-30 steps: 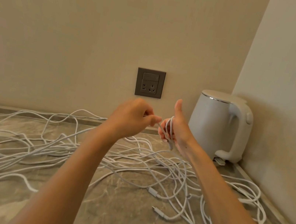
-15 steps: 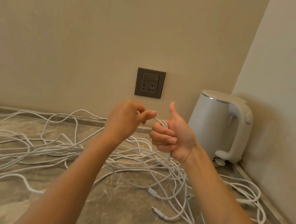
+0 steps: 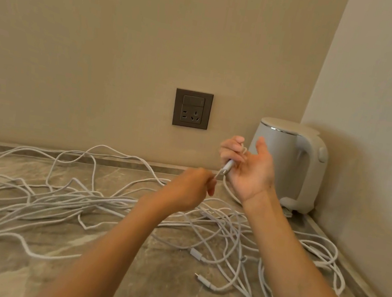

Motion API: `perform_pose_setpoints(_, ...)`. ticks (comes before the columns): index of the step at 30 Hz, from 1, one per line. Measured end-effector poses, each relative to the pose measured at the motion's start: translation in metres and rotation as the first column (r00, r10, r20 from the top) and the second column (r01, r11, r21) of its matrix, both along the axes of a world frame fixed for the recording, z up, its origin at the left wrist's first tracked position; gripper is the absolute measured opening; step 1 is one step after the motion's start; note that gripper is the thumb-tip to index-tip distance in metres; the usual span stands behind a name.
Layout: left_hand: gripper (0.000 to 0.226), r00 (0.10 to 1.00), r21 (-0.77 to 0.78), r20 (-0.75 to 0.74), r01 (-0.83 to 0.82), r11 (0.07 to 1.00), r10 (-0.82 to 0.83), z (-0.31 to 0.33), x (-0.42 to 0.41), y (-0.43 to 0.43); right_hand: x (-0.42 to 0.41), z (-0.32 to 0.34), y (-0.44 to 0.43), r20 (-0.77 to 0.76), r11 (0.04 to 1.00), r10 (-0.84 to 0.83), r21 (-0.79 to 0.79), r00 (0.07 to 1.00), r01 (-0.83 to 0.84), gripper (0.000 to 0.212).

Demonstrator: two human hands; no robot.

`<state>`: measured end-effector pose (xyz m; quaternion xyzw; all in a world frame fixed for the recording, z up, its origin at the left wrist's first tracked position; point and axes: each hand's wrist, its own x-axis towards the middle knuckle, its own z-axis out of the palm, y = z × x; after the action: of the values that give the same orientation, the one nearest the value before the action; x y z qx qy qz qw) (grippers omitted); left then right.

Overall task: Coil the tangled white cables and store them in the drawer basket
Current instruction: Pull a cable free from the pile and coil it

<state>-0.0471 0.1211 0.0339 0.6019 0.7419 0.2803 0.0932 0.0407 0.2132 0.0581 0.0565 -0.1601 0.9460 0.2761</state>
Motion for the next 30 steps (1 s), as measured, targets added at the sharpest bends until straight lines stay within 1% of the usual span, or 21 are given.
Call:
perform_pose_setpoints(3, 0.032, 0.998, -0.159, -0.020, 0.060, 0.985, -0.064, 0.000, 0.003, -0.003, 0.001, 0.000, 0.001, 0.096, 0.984, -0.176, 0.001, 0.980, 0.176, 0.065)
perform_pose_setpoints(5, 0.032, 0.995, -0.198, -0.026, 0.088, 0.976, -0.095, 0.004, 0.007, -0.005, 0.001, -0.002, 0.001, 0.154, 0.966, -0.258, 0.038, 0.954, 0.256, 0.060)
perform_pose_setpoints(6, 0.033, 0.994, -0.197, -0.032, 0.097, 0.976, -0.105, 0.006, 0.008, -0.006, 0.000, -0.002, 0.000, 0.184, 0.953, -0.302, 0.081, 0.935, 0.291, 0.058)
perform_pose_setpoints(8, 0.032, 0.992, -0.180, -0.057, 0.104, 0.978, -0.116, 0.011, 0.008, -0.007, -0.002, -0.003, -0.002, 0.241, 0.910, -0.400, 0.220, 0.884, 0.352, 0.059)
perform_pose_setpoints(11, 0.031, 0.989, -0.139, -0.099, 0.097, 0.986, -0.111, 0.018, 0.004, -0.011, -0.006, -0.005, -0.006, 0.277, 0.814, -0.517, 0.453, 0.810, 0.364, 0.064)
perform_pose_setpoints(13, 0.030, 0.986, -0.110, -0.138, 0.077, 0.991, -0.092, 0.021, 0.001, -0.014, -0.007, -0.008, -0.007, 0.289, 0.723, -0.584, 0.610, 0.758, 0.324, 0.070)
perform_pose_setpoints(15, 0.029, 0.983, -0.066, -0.172, 0.051, 0.996, -0.062, 0.025, -0.003, -0.017, -0.009, -0.013, -0.006, 0.305, 0.622, -0.646, 0.742, 0.699, 0.250, 0.076)
perform_pose_setpoints(18, 0.027, 0.983, 0.014, -0.184, 0.010, 1.000, -0.008, 0.029, -0.008, -0.020, -0.011, -0.016, -0.007, 0.344, 0.533, -0.678, 0.839, 0.650, 0.112, 0.082)
perform_pose_setpoints(21, 0.026, 0.984, 0.088, -0.169, -0.043, 0.995, 0.058, 0.033, -0.014, -0.023, -0.013, -0.017, -0.007, 0.377, 0.454, -0.685, 0.890, 0.623, -0.040, 0.087)
perform_pose_setpoints(23, 0.027, 0.983, 0.147, -0.162, -0.067, 0.987, 0.090, 0.033, -0.017, -0.024, -0.015, -0.019, -0.007, 0.398, 0.414, -0.660, 0.900, 0.637, -0.134, 0.091)
perform_pose_setpoints(25, 0.028, 0.980, 0.217, -0.154, -0.091, 0.972, 0.126, 0.032, -0.019, -0.024, -0.017, -0.022, -0.008, 0.436, 0.403, -0.616, 0.890, 0.656, -0.213, 0.092)
perform_pose_setpoints(28, 0.030, 0.974, 0.347, -0.129, -0.132, 0.928, 0.186, 0.032, -0.021, -0.024, -0.018, -0.022, -0.008, 0.494, 0.387, -0.565, 0.866, 0.661, -0.317, 0.092)
perform_pose_setpoints(30, 0.029, 0.968, 0.402, -0.104, -0.168, 0.900, 0.227, 0.033, -0.022, -0.024, -0.017, -0.022, -0.010, 0.543, 0.401, -0.478, 0.834, 0.691, -0.378, 0.093)
